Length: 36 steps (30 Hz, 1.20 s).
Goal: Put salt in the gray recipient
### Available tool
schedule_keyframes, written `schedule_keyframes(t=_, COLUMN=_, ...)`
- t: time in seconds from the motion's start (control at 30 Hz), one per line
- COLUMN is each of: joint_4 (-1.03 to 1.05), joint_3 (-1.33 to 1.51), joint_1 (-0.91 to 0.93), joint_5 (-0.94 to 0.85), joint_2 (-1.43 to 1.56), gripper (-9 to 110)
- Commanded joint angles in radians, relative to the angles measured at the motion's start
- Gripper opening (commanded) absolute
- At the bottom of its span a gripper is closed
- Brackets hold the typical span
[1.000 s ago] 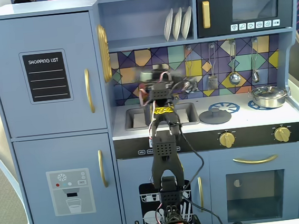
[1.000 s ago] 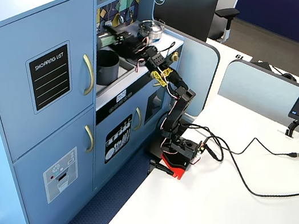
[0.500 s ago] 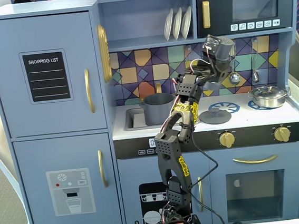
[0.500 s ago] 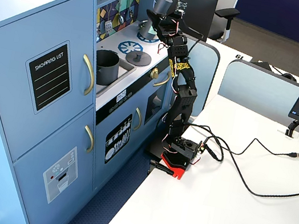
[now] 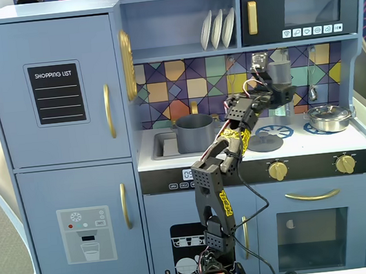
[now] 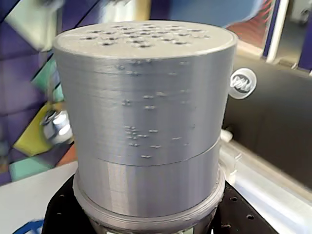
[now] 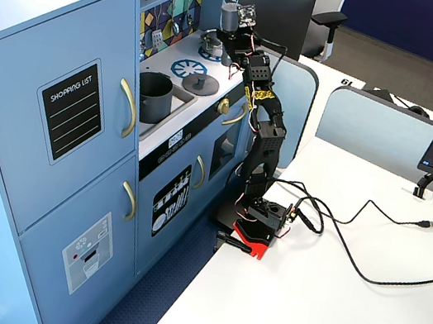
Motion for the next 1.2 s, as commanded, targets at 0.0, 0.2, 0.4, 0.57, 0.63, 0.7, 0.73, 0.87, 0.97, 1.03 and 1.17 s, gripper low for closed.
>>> schedule_keyframes(t=0.0, joint_4=-0.133, joint_3=0.021, joint_1=0.018, joint_5=0.023, joint_2=-0.005, gripper=0)
schedule_keyframes(t=0.2, joint_4=-0.262, joint_3=0.107, joint_1=0.038, joint_5=0.064, joint_2=-0.040, gripper=0)
schedule_keyframes(t=0.4, joint_4=-0.356, joint_3=0.152, joint_1=0.052, joint_5=0.067, joint_2=-0.091, gripper=0)
schedule_keyframes(t=0.57, joint_4=-0.414, joint_3=0.173, joint_1=0.064, joint_5=0.066, joint_2=-0.127, gripper=0)
schedule_keyframes(t=0.63, joint_4=-0.448, joint_3=0.192, joint_1=0.066, joint_5=0.063, joint_2=-0.133, gripper=0)
schedule_keyframes(t=0.7, joint_4=-0.465, joint_3=0.210, joint_1=0.069, joint_5=0.058, joint_2=-0.135, gripper=0)
schedule_keyframes(t=0.73, joint_4=-0.468, joint_3=0.216, joint_1=0.071, joint_5=0.057, joint_2=-0.135, gripper=0)
schedule_keyframes(t=0.87, joint_4=-0.479, joint_3=0.235, joint_1=0.072, joint_5=0.057, joint_2=-0.135, gripper=0)
schedule_keyframes(t=0.97, joint_4=-0.488, joint_3=0.244, joint_1=0.072, joint_5=0.055, joint_2=-0.137, gripper=0)
schedule_keyframes(t=1.03, joint_4=-0.499, joint_3=0.253, joint_1=0.072, joint_5=0.048, joint_2=-0.140, gripper=0)
schedule_keyframes(t=1.17, joint_4=-0.506, joint_3=0.267, joint_1=0.072, joint_5=0.043, joint_2=-0.143, gripper=0)
